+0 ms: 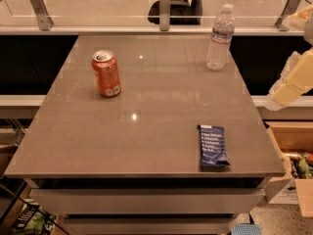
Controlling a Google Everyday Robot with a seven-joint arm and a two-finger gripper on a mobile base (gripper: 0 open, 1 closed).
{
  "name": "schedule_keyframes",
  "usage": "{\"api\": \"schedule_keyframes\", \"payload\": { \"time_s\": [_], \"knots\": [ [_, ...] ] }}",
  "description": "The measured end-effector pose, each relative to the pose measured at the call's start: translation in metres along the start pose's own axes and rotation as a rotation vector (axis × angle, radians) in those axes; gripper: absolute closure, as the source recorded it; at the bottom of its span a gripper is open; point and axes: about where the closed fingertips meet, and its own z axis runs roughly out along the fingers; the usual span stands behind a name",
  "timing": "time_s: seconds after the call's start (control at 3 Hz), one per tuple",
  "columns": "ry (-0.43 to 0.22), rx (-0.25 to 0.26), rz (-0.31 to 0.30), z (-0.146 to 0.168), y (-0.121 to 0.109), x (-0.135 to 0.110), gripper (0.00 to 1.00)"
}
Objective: Move water bottle near coke can
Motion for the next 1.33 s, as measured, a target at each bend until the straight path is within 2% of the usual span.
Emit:
{"api": "schedule_keyframes", "payload": {
  "time_s": [0.33, 1.0, 1.33],
  "knots": [
    [-0.087, 0.035, 0.089, 0.004, -0.015, 0.005, 0.0],
    [-0.215, 0.167, 0.279, 0.017, -0.046, 0.02, 0.0],
    [-0.301, 0.213, 0.367, 0.034, -0.064, 0.021, 0.0]
  ]
}}
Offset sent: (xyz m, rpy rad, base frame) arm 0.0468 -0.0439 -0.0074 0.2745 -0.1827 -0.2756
